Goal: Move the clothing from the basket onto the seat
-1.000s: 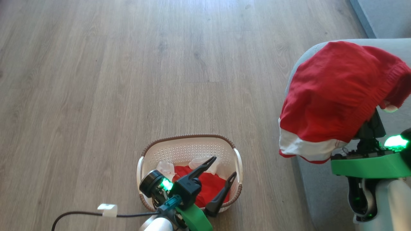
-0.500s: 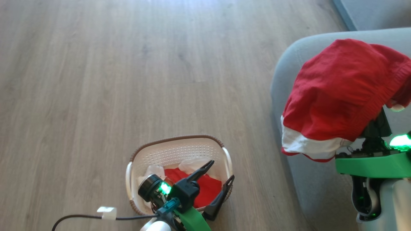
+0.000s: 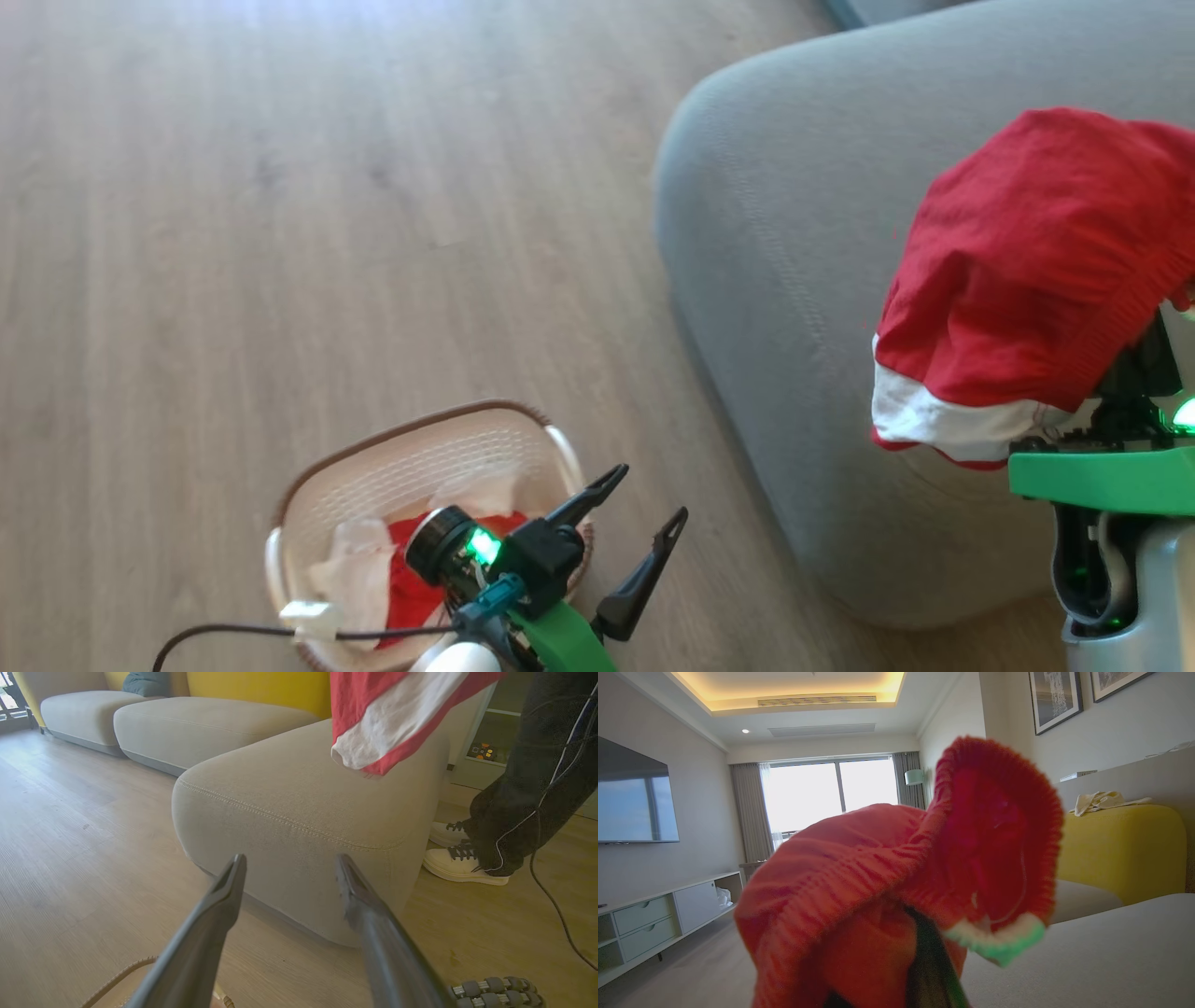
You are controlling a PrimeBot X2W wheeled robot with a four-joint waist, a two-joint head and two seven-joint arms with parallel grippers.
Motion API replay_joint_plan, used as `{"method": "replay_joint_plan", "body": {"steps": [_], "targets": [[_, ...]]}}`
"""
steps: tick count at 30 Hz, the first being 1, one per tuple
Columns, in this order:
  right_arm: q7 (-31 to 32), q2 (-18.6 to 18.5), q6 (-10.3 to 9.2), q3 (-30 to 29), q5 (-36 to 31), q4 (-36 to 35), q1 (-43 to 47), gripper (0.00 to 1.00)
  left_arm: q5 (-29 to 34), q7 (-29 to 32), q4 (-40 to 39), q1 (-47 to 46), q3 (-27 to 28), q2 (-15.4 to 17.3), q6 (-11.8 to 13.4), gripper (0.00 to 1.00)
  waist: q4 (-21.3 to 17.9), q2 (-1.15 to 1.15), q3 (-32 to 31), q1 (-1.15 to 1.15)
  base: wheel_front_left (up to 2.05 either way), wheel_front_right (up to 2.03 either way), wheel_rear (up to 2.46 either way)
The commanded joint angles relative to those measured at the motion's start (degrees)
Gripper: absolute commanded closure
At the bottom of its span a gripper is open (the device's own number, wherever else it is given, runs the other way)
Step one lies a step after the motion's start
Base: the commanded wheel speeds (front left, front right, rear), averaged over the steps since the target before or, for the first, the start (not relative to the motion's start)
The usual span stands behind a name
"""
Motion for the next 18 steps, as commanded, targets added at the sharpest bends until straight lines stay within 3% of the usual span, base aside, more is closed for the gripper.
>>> {"method": "replay_joint_plan", "body": {"steps": [1, 10, 18], "targets": [[-0.1, -0.7, -0.01, 1.3, -0.6, -2.3, -1.8, 1.0, -0.4, -0.3, -2.1, -1.5, 1.8, -0.1, 0.1, 0.0, -3.8, 0.0, 0.3, 0.0, 0.0, 0.0, 0.0], [-0.1, -1.2, -0.01, 0.1, -1.1, -2.4, -1.6, 1.0, -1.9, -0.3, -3.0, -1.0, 1.9, -0.1, 0.2, 0.0, -12.0, 0.0, 0.8, 0.0, 0.0, 0.0, 0.0], [-0.1, -2.0, -0.01, -1.6, -1.2, -2.3, -1.5, 1.0, -2.7, -0.3, -3.6, -1.8, 0.8, -0.1, 0.6, 0.0, -14.6, 0.0, 1.1, 0.0, 0.0, 0.0, 0.0]]}}
